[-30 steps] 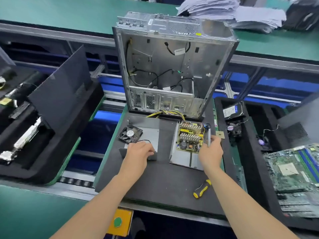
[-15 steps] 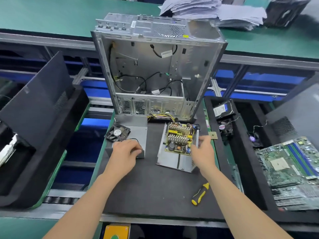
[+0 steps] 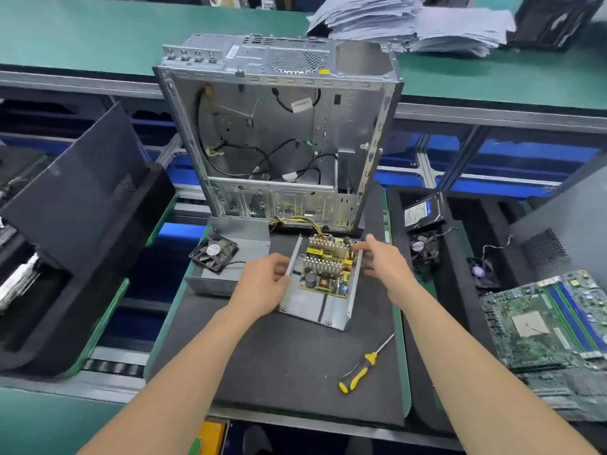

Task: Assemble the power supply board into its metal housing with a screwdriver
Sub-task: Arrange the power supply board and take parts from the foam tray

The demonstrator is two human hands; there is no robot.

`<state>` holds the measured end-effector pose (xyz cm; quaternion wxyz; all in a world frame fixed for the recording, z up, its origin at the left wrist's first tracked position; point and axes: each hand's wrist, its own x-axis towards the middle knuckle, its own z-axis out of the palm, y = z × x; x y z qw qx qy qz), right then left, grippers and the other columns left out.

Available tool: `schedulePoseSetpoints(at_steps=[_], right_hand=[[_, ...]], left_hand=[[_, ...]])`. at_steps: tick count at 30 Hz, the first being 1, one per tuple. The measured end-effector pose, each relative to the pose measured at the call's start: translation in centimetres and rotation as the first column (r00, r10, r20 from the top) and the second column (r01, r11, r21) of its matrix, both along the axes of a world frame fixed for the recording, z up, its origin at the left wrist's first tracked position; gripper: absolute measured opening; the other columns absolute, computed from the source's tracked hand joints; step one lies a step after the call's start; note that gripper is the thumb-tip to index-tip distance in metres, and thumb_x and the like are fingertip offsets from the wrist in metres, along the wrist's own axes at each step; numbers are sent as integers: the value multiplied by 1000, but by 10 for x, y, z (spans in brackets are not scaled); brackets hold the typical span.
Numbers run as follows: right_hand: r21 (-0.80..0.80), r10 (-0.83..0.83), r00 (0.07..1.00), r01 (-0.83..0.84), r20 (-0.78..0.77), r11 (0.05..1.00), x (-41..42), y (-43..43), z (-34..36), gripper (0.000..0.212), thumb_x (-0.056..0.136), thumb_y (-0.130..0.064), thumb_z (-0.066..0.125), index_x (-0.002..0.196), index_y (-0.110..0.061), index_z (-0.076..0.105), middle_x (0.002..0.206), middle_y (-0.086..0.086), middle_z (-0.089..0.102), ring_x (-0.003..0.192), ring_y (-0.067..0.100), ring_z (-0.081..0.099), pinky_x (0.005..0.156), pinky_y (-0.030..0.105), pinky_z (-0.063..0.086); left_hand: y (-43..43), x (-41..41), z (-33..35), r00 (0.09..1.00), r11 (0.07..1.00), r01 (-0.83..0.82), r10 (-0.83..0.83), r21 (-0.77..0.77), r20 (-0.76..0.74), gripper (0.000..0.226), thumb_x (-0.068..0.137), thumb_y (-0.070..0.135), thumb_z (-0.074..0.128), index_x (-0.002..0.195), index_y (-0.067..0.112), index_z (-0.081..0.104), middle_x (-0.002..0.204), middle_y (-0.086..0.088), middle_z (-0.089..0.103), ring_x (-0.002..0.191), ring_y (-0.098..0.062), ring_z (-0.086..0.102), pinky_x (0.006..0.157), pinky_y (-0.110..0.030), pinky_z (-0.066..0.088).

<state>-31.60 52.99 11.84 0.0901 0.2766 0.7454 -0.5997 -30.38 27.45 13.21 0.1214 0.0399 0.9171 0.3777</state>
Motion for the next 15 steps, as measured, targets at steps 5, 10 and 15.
schedulePoseSetpoints(at_steps=[5, 10, 15], right_hand=[[-103, -152, 988, 151, 1, 983, 2, 10, -7, 33, 105, -37, 56, 103, -10, 76, 108, 10, 77, 93, 27, 77, 88, 40, 63], [-88, 33, 999, -30, 26, 996, 10, 21, -9, 20, 91, -20, 79, 109, -10, 76, 104, 6, 80, 94, 19, 77, 79, 34, 64], [-19, 147, 989, -147, 3, 989, 3, 30, -2, 16, 95, -14, 75, 111, -18, 76, 112, 4, 77, 107, 19, 72, 89, 35, 60]], left_hand=[[4, -3, 2, 1000, 998, 2, -2, -62, 8, 33, 94, 12, 64, 125, 22, 63, 100, 11, 67, 88, -13, 64, 80, -24, 46], [6, 0, -1, 973, 995, 28, -49, 95, 226, 64, 83, 11, 77, 141, 23, 53, 81, 2, 75, 71, -16, 75, 65, -22, 56], [6, 5, -9, 926, 940, -38, -95, 340, 365, 89, 92, 22, 77, 161, 33, 21, 88, -3, 79, 79, -21, 78, 73, -31, 60]])
